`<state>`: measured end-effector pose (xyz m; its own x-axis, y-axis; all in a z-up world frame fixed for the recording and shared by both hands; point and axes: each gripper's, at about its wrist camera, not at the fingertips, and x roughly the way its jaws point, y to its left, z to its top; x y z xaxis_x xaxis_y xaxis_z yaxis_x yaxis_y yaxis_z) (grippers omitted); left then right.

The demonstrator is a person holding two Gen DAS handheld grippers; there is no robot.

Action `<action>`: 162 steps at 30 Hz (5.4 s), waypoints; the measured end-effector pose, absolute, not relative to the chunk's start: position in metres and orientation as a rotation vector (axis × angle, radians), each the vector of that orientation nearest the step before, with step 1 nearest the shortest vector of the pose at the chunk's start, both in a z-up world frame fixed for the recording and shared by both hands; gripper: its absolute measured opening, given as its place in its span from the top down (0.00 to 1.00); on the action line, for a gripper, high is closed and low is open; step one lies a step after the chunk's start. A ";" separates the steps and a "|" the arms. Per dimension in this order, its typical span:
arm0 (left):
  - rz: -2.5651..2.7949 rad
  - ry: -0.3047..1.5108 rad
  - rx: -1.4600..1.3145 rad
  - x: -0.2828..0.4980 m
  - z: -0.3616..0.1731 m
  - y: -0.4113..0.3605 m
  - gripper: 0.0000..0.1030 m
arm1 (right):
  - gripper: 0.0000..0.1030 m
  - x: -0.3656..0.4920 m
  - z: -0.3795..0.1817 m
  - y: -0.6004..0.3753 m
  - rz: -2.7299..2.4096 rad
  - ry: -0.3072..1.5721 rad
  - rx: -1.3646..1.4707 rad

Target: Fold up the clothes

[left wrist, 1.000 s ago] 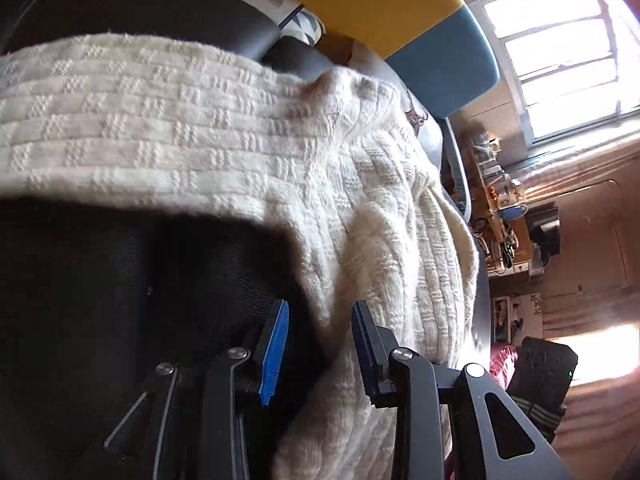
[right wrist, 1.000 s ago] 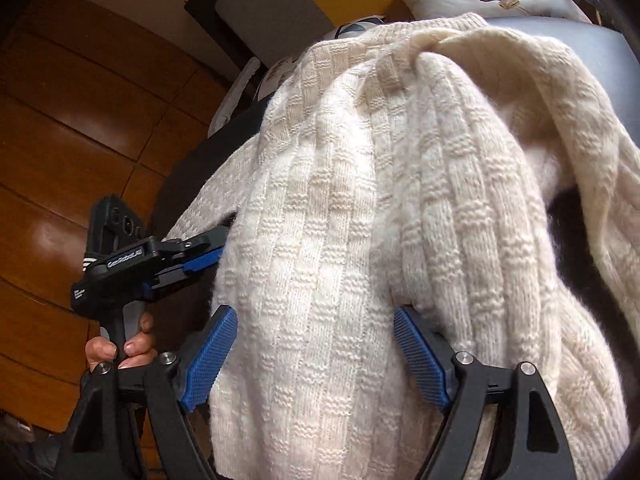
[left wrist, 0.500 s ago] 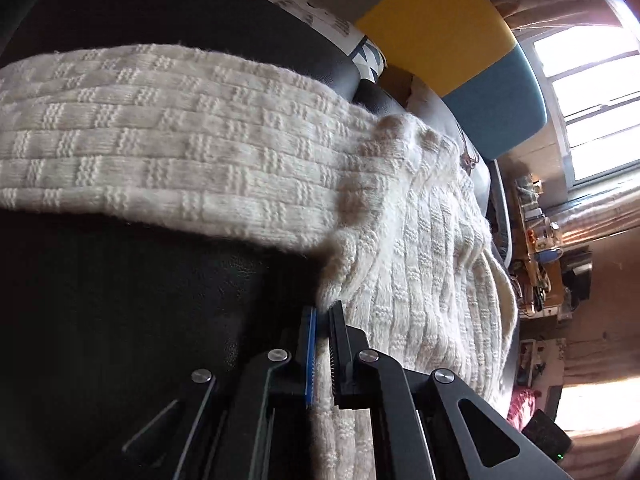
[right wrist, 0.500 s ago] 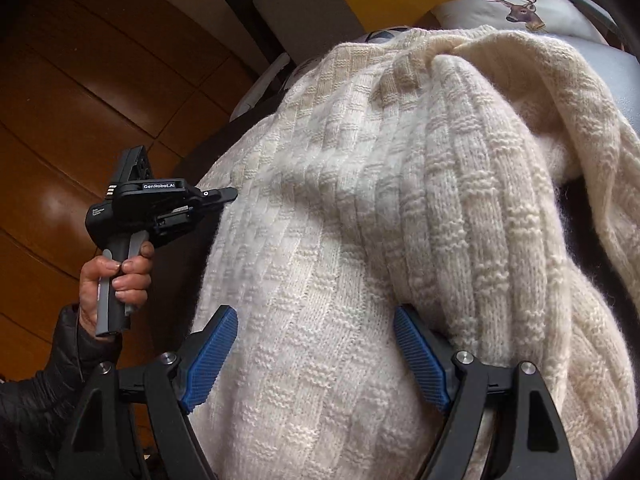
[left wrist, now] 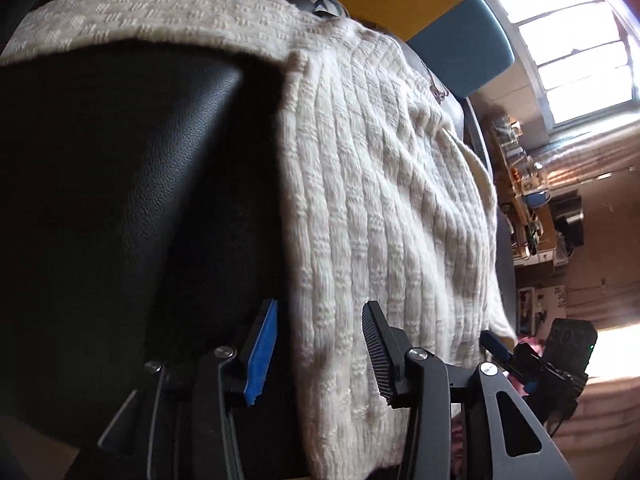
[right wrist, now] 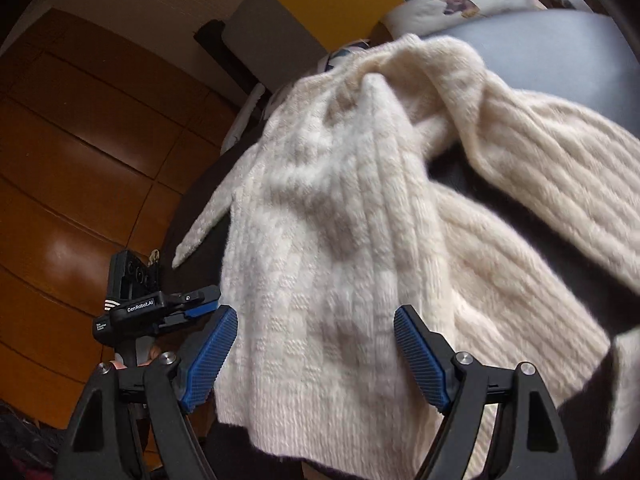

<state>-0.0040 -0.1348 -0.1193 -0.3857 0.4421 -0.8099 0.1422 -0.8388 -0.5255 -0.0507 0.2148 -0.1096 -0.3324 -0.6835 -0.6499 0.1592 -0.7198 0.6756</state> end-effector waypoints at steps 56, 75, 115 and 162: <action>2.153 -0.340 -1.598 -0.021 -0.107 -0.035 0.55 | 0.76 0.032 -0.053 0.534 -2.947 -1.041 1.352; 2.130 -0.399 -1.617 -0.048 -0.100 -0.016 0.54 | 0.59 0.071 -0.146 0.547 -2.821 -1.917 0.910; 1.911 -0.068 -1.425 -0.136 -0.046 0.131 0.52 | 0.73 0.026 -0.084 0.453 -2.848 0.446 1.648; 1.847 -0.145 -1.458 -0.149 -0.031 0.156 0.76 | 0.68 0.009 -0.082 0.472 -2.695 0.603 1.516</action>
